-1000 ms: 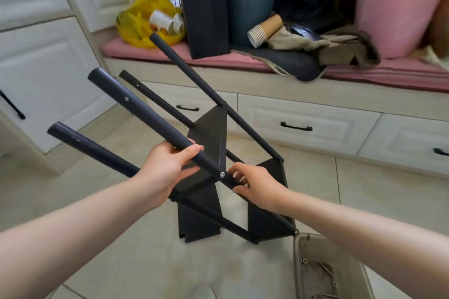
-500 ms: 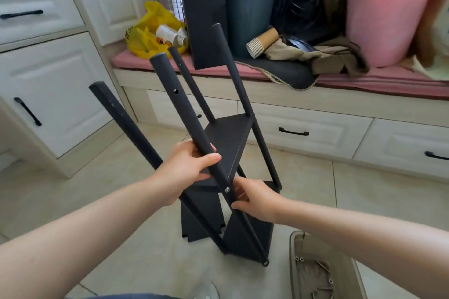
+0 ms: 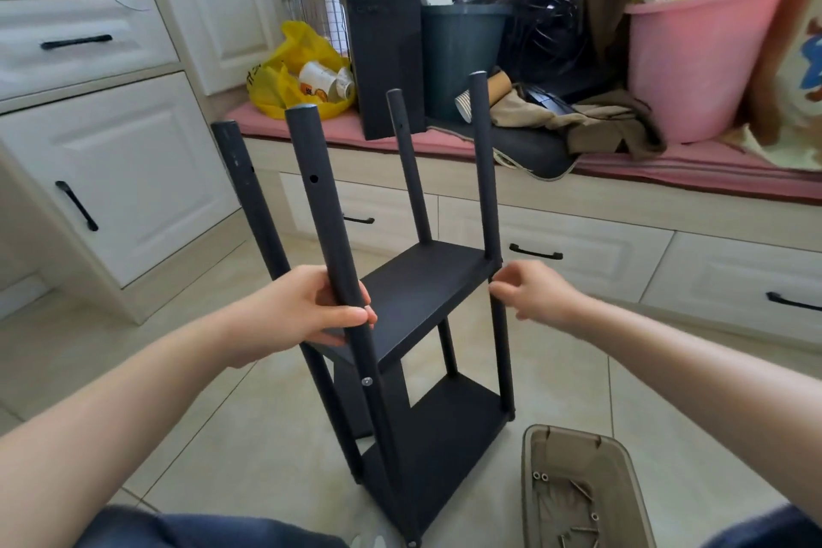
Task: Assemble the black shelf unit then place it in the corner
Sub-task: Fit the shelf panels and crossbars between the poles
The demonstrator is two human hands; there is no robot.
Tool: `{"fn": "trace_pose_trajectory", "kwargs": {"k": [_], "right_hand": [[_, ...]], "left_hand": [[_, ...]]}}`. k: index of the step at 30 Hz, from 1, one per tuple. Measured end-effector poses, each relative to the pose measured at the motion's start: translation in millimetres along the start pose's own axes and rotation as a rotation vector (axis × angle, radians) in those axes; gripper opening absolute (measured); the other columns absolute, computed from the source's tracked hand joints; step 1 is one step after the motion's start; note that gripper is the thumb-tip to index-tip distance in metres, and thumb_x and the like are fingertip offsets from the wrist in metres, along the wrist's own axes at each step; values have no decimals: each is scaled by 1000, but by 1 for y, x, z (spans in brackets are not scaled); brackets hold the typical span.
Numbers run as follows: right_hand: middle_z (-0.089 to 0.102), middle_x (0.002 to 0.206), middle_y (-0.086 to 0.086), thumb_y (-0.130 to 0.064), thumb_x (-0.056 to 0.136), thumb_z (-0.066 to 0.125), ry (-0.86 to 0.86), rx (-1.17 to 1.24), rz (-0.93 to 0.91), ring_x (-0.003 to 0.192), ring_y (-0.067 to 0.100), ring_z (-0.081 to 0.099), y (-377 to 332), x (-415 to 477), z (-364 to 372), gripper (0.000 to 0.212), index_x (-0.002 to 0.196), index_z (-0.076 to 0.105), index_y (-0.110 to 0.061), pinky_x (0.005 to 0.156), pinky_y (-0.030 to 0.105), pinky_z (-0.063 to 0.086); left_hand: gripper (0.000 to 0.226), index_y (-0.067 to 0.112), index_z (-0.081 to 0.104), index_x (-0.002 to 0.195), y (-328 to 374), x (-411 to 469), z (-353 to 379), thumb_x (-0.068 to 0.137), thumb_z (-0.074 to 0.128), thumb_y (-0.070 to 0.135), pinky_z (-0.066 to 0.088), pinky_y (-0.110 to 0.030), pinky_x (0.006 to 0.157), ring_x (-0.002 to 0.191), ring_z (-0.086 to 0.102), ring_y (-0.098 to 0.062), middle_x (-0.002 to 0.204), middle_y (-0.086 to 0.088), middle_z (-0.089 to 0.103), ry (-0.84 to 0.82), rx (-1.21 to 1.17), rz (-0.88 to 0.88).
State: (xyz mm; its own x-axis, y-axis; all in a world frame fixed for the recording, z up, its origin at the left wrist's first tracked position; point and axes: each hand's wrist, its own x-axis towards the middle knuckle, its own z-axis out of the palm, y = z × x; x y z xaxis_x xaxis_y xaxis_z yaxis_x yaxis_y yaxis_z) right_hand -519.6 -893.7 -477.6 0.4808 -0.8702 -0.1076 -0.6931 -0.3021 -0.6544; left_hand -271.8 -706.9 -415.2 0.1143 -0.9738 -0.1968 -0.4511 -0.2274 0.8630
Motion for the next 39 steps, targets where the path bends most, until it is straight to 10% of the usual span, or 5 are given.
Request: {"fn": "trace_pose_trajectory", "kwargs": {"k": [16, 24, 39], "right_hand": [[49, 143, 12, -31, 102, 53, 64, 243, 181, 114, 26, 54, 5, 36, -41, 61, 153, 26, -12, 99, 41, 50], [65, 115, 13, -18, 102, 52, 123, 430, 199, 108, 28, 63, -3, 35, -33, 26, 127, 46, -11, 94, 47, 55], [67, 102, 11, -20, 101, 55, 173, 348, 186, 95, 24, 66, 4, 9, -34, 13, 109, 49, -13, 64, 37, 58]], "left_hand": [[8, 5, 61, 99, 19, 6, 5, 94, 67, 8, 58, -30, 75, 91, 74, -16, 92, -7, 76, 24, 173, 117], [9, 10, 53, 97, 11, 10, -6, 100, 61, 13, 58, -49, 77, 81, 72, -19, 80, -7, 74, 169, 181, 137], [25, 31, 39, 102, -5, 21, -18, 100, 59, 16, 54, -37, 75, 80, 73, -12, 79, -2, 71, 366, 260, 237]]}}
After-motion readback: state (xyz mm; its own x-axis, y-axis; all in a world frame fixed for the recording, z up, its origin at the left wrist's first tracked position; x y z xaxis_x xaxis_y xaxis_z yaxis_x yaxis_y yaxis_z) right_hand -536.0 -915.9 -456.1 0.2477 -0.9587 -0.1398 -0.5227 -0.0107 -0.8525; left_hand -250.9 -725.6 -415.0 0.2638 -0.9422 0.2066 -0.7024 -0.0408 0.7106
